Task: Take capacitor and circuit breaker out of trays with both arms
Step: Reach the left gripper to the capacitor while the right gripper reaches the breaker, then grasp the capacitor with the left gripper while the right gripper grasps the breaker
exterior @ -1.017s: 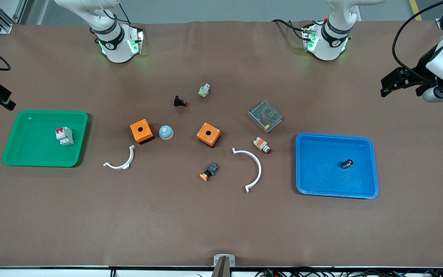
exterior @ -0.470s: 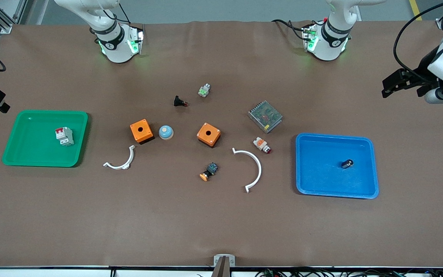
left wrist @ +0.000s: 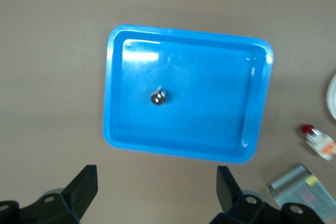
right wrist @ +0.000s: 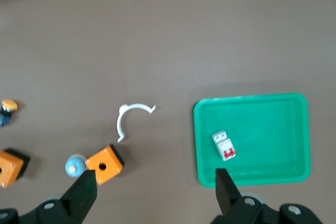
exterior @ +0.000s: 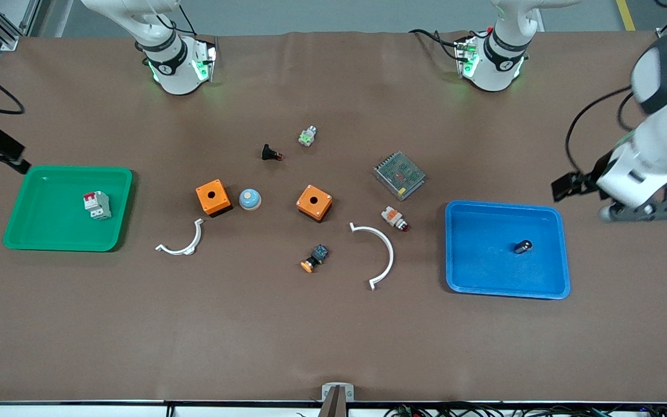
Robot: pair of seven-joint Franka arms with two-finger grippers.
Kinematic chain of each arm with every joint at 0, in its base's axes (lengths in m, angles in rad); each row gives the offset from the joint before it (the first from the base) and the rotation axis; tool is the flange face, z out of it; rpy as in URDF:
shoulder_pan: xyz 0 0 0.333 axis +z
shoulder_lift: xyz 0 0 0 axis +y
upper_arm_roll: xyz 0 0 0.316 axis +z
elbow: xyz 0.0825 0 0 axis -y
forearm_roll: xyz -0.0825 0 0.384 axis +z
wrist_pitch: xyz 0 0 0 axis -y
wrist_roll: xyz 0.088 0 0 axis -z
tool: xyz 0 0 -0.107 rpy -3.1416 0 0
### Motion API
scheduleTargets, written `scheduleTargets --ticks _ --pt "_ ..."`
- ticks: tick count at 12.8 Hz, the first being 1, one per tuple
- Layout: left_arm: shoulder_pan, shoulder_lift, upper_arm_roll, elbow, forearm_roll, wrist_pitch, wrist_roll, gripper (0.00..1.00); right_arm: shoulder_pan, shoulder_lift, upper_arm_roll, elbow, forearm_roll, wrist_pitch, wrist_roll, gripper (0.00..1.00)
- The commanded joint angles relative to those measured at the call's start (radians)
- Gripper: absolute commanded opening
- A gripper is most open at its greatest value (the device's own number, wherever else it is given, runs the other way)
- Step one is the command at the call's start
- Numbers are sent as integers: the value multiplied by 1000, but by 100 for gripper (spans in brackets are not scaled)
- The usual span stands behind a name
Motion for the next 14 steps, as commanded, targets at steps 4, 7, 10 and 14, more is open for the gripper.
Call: scheduleTargets --ticks 4,7,10,14 --pt "30 232 -1 -82 19 354 8 88 -88 197 -9 -133 -15 33 -70 100" --pt "41 343 1 -78 20 488 7 75 -149 202 -9 -323 -25 209 -258 100" --pt "41 400 2 -75 22 537 5 73 -225 261 -9 -452 -38 398 -521 100" --pt "47 424 10 -82 36 536 5 67 -294 303 -9 -606 -40 659 -624 100"
